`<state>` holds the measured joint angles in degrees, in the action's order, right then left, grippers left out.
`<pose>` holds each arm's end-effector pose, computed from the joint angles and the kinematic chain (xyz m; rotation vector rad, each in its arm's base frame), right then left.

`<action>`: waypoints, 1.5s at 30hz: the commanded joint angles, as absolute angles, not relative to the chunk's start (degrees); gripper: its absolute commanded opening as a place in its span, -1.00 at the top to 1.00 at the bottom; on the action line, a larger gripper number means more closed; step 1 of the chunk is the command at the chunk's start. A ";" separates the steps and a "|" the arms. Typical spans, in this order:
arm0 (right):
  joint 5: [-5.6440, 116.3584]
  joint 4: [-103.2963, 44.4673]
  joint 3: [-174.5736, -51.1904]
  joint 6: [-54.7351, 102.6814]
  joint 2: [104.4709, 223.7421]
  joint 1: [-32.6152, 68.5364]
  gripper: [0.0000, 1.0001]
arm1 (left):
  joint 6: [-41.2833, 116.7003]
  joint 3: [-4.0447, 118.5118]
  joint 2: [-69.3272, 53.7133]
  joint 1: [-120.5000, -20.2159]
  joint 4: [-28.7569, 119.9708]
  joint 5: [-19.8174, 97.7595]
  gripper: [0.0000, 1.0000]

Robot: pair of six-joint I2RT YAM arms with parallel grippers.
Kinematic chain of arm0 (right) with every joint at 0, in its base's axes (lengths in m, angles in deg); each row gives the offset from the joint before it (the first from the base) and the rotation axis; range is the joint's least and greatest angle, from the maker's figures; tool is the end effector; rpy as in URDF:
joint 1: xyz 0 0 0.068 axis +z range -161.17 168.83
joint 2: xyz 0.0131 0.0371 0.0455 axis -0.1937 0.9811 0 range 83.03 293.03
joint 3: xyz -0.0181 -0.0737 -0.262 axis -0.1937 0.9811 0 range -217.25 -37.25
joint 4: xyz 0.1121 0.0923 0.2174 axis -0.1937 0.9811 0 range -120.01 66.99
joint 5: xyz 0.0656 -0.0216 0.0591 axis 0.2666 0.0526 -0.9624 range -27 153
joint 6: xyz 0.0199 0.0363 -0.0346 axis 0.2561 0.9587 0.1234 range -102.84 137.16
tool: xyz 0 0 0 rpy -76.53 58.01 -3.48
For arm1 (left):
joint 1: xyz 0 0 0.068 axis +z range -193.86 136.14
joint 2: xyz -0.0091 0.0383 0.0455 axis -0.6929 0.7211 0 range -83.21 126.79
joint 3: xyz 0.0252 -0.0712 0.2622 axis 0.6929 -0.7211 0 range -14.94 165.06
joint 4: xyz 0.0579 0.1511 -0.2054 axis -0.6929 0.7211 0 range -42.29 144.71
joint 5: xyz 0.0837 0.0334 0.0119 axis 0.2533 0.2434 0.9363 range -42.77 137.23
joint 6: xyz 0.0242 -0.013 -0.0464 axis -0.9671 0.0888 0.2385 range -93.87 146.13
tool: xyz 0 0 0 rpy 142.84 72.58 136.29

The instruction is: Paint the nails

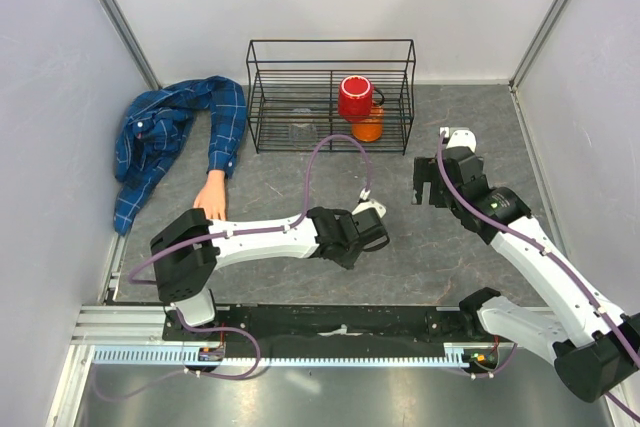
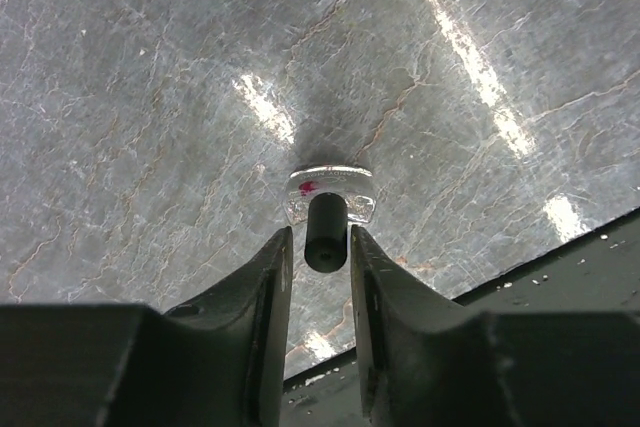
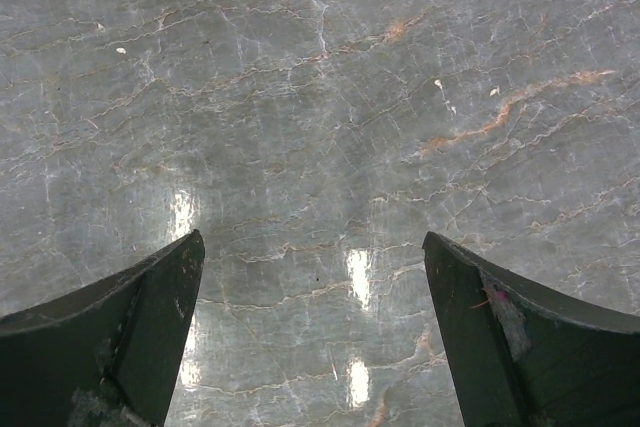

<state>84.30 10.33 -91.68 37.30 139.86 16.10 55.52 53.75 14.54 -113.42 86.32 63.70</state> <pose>0.1851 0.0809 0.3114 0.0450 2.2549 0.0082 0.1283 -0.3151 0.2085 0.8452 2.5334 -0.1494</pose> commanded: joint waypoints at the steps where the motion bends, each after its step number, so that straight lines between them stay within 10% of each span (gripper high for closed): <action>1: 84.27 8.84 -91.48 36.76 138.75 16.17 -0.96 | 58.03 52.66 15.14 -113.55 83.66 65.42 0.31; 14: 82.60 8.57 -90.95 36.32 139.45 16.26 -0.96 | 56.63 51.77 15.14 -113.55 80.23 64.55 0.36; 19: 79.97 8.57 -90.60 34.83 140.07 16.17 -0.96 | 56.19 51.16 14.09 -113.47 80.40 64.89 0.97; 27: 68.90 2.78 -87.61 31.05 139.89 16.78 -0.96 | 64.70 57.47 3.21 -109.61 96.03 66.13 0.97; 35: 52.81 -21.10 -79.71 22.45 133.49 32.40 -0.94 | 73.76 67.40 -5.07 -97.76 112.30 60.07 0.97; 45: 62.73 -40.72 -76.98 13.56 142.79 50.44 -0.73 | 76.05 76.12 -5.87 -89.04 120.22 49.88 0.97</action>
